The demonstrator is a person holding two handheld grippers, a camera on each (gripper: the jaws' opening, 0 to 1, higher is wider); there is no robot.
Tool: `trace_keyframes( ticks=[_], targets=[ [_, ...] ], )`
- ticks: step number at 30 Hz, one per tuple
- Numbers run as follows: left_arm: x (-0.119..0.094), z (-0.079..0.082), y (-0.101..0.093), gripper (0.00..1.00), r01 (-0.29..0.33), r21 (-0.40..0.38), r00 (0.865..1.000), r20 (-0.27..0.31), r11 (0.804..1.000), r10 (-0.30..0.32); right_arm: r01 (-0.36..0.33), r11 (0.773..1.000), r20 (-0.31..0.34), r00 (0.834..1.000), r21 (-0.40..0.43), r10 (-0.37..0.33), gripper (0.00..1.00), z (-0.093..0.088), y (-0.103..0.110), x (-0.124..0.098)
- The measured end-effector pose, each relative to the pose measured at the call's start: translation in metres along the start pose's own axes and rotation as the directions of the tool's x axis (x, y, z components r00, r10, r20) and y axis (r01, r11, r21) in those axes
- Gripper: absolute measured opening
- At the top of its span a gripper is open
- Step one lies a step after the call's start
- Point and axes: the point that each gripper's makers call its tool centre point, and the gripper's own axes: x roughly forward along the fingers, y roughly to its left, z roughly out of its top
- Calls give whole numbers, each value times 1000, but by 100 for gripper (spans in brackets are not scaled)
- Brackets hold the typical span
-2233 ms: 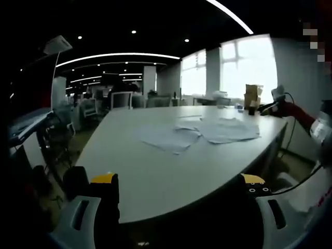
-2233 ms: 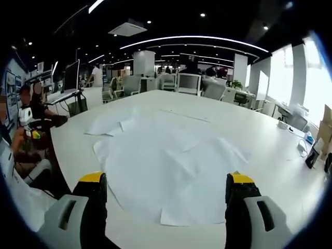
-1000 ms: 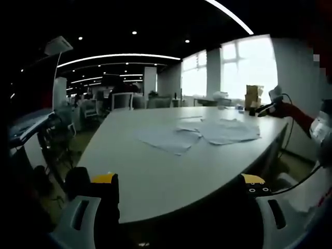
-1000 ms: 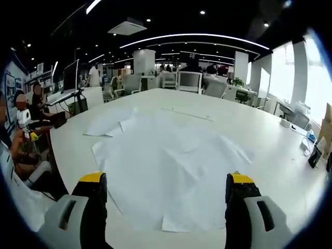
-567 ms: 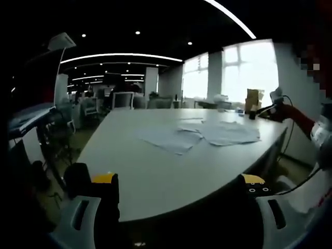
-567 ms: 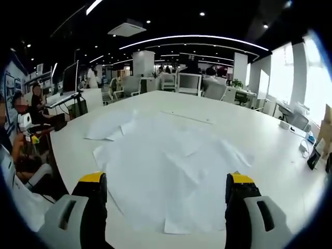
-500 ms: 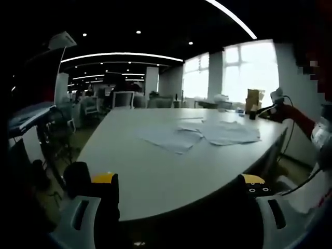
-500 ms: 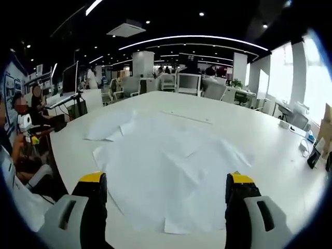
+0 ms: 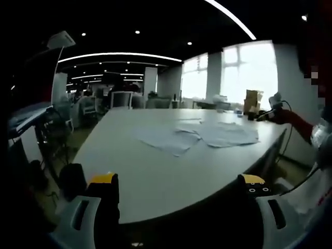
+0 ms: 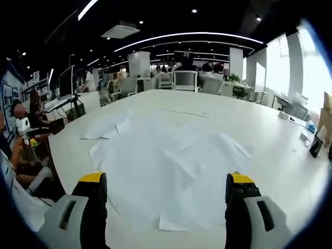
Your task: Organize the stack of printing papers by aligning and flattening the scattered papers on the table
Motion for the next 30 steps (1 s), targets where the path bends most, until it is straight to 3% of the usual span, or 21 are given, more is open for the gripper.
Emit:
trace_keyframes(
  ticks=[8, 16, 30],
  targets=[
    [0, -2, -2, 97, 8, -1, 1000, 2, 1000, -8, 1, 1000, 31, 1000, 8, -1, 90, 1, 2, -4],
    [-6, 2, 9, 97, -25, 4, 1000, 4, 1000, 25, 16, 1000, 10, 1000, -20, -16, 90, 4, 0, 6],
    [-6, 6, 5, 97, -28, 23, 1000, -5, 999, 28, -3, 1000, -19, 1000, -20, 2, 90, -4, -1, 27]
  ],
)
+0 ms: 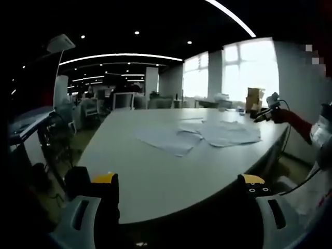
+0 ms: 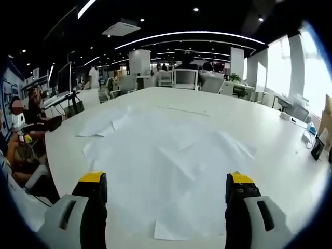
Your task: Organize the stack of printing papers by aligning and flattening the scattered papers on the table
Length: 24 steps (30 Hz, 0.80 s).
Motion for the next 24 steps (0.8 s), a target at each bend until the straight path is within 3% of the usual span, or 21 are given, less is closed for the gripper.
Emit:
trace_keyframes(
  ticks=[24],
  targets=[
    [-1, 1, 0, 97, -5, 3, 1000, 0, 1000, 5, 1, 1000, -31, 1000, -10, -2, 90, -2, -5, 13]
  ],
)
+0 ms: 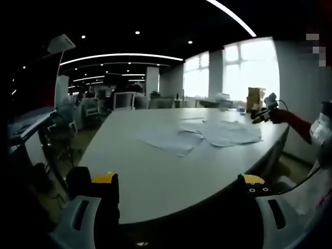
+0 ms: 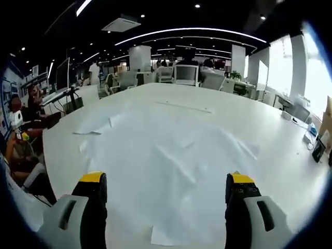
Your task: Organize the stack of printing papers by aligning and flattening the scattered papers on the table
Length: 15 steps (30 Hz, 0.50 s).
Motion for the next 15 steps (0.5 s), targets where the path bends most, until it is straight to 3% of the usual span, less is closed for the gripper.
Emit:
trace_keyframes(
  ticks=[15],
  targets=[
    [0, -1, 1, 97, -3, 1, 1000, -5, 1000, 3, 2, 1000, -9, 1000, -4, -2, 90, -1, -2, 6]
  ],
)
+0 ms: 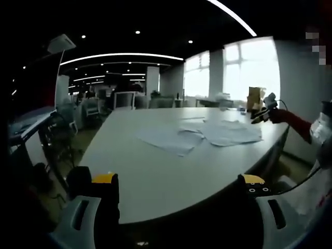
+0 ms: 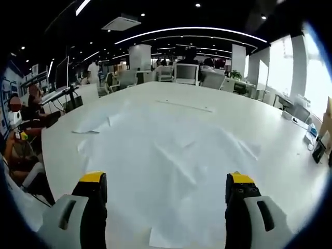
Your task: Organize the stack of printing papers by aligning and flattening the scattered papers on the table
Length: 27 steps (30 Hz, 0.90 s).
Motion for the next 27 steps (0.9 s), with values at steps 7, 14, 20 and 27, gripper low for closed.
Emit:
trace_keyframes(
  ticks=[7, 14, 20, 27],
  targets=[
    [0, 1, 0, 97, -1, 1, 1000, 0, 1000, 1, 0, 1000, -2, 1000, 1, 0, 90, 0, -2, 2],
    [0, 0, 0, 97, 0, 0, 1000, -2, 1000, 0, 4, 1000, -6, 1000, 3, -4, 90, -1, -4, 3],
    [1, 0, 0, 97, 0, 0, 1000, -2, 1000, 0, 4, 1000, -9, 1000, 7, -4, 90, -3, -4, 5],
    [0, 0, 1, 97, -1, 0, 1000, -2, 1000, 1, 7, 1000, -10, 1000, 10, -7, 90, -3, -6, 7]
  ],
)
